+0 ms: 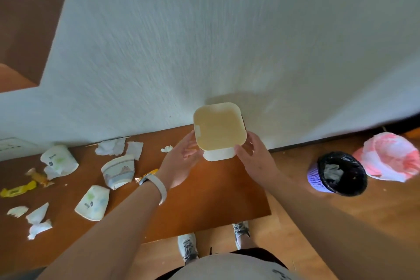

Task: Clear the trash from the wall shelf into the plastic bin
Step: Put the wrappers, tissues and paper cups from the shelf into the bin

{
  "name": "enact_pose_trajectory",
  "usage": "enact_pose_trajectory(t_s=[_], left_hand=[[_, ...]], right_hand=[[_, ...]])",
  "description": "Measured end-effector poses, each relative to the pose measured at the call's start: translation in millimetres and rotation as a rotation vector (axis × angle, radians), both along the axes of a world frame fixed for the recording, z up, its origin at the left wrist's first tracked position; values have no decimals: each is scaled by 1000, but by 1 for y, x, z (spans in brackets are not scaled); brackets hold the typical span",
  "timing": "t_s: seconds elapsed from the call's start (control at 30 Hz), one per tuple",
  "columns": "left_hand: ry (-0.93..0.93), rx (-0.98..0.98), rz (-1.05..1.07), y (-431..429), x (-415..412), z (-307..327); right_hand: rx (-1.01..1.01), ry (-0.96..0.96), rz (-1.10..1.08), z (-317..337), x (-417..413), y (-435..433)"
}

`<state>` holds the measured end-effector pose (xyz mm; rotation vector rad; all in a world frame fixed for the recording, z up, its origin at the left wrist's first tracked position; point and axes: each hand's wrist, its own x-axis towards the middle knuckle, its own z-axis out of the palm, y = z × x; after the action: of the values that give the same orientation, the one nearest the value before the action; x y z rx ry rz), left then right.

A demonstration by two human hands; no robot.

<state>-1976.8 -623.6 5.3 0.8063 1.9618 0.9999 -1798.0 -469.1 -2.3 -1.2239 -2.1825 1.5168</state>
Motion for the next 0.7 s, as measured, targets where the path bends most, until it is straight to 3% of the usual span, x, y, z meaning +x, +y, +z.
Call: enact_pose_trajectory(t_s=[0.13, 0.3, 0.47, 0.7], left_hand=[[124, -71, 17, -17, -3, -8], [504, -120, -120, -53, -5, -14], [746, -173, -177, -93, -13, -22], [750, -357, -126, -140, -36, -50]], right_hand=[[65, -124, 3, -6, 14, -11], [183, -233, 92, -18, 32, -40], [264, -318, 249, -29, 20, -70], [456, -331, 500, -45, -27, -103]])
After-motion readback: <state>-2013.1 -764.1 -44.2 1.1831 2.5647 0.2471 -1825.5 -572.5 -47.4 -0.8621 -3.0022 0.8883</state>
